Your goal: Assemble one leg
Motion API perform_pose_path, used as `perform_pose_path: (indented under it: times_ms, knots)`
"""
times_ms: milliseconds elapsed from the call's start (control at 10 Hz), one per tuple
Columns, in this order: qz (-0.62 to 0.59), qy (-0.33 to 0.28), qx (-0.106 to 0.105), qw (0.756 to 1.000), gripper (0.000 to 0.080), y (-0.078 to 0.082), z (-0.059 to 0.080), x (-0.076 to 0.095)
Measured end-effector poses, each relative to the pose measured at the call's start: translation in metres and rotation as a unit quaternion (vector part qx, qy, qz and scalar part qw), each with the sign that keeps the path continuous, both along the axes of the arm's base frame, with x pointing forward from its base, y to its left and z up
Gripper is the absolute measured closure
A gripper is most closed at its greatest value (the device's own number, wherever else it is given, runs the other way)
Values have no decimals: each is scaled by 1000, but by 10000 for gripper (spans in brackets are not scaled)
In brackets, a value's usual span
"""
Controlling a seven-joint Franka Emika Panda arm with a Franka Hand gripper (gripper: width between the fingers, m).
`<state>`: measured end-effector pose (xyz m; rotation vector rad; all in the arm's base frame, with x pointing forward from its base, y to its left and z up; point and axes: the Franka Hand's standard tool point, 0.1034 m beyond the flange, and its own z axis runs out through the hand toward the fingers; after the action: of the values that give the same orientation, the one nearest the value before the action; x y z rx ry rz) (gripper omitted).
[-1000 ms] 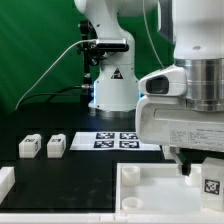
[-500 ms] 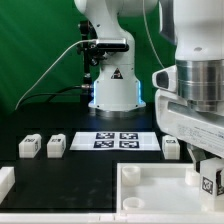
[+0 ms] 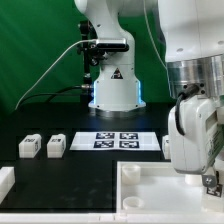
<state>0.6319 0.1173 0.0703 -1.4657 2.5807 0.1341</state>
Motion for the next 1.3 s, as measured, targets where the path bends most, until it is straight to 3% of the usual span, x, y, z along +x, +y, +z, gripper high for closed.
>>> perform_pose_path:
  times_ms: [200,300,400,500,600,800,1000,1100,1200,1300]
  knots:
    - [1,3,-5,1000,506,3,-1,-2]
    - [26,-1,-8,1000,283,4,-2,-2]
    - [31,-1,-9,999,283,4,-2,-2]
    - [72,-10,-14,997,191,5,-2,-2]
    - [131,-24,-20,991,163,9,-1,-4]
    - [293,-31,-34,955,152,16,7,-7]
    - [480,-56,-62,873,150,12,9,-5]
    - [522,-61,-66,848,150,10,8,-5]
    - [660,-72,-88,743,150,-6,1,6]
    - [697,-76,-93,707,150,-8,-1,8]
